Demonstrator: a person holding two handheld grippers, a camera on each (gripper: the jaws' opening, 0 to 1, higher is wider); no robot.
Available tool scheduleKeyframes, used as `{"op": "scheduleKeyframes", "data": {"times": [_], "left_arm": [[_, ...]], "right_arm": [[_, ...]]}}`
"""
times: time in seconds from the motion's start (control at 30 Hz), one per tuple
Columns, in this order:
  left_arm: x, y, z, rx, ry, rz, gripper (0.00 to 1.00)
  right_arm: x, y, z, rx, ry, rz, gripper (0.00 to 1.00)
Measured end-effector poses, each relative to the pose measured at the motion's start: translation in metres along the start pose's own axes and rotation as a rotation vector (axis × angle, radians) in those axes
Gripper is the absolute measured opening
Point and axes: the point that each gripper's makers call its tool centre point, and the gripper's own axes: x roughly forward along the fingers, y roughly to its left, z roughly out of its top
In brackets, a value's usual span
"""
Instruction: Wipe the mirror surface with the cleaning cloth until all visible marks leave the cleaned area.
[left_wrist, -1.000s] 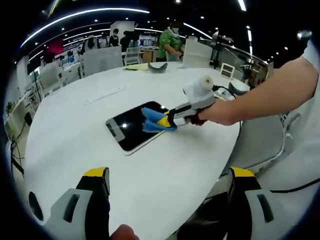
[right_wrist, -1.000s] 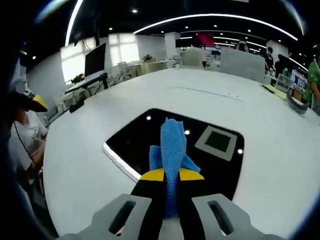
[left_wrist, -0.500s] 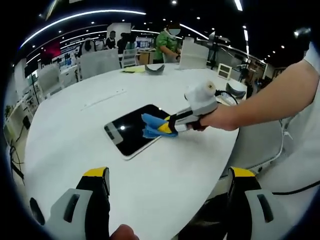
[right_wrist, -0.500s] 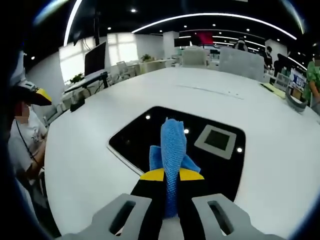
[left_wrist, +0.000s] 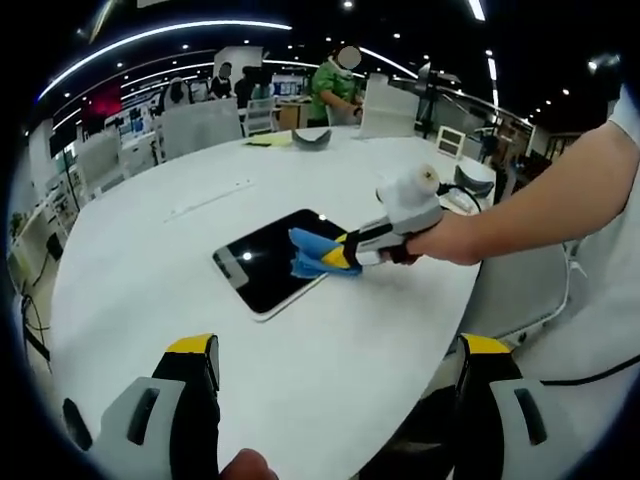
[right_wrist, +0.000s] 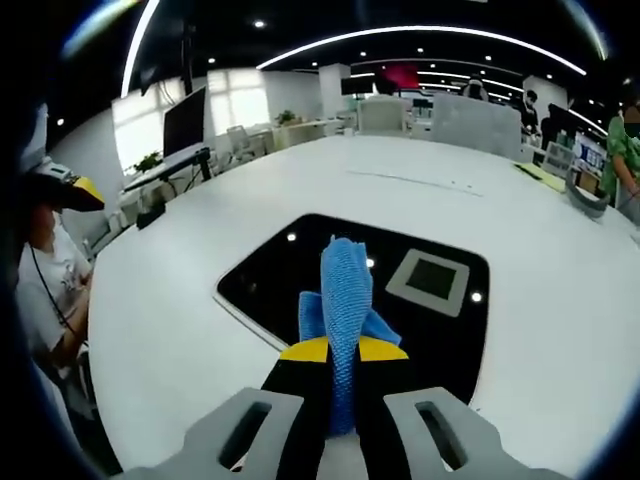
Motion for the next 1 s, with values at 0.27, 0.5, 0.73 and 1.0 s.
{"op": "scheduleKeyframes", "data": {"times": [0.27,0.5,0.73,1.0], "left_arm": [[0.002,0.002,0.004,-0.002,-0.005,0.005,0.99],[0.003,0.003,0.003,-0.002,-0.001,0.008,0.99],[0.004,0.007,0.003,0.014,0.010,0.019,0.99],[0.009,0.010,0.007,0.012,0.006,0.019,0.99]], "right_arm": [[0.000,0.003,0.000,0.003,0.009,0.012,0.03],[0.003,0.009,0.002,-0.008,0.012,0.038,0.03],[0.007,0.013,0.003,-0.015,0.018,0.051,0.03],[0.011,0.013,0.007,-0.005,0.010,0.053,0.03]]}}
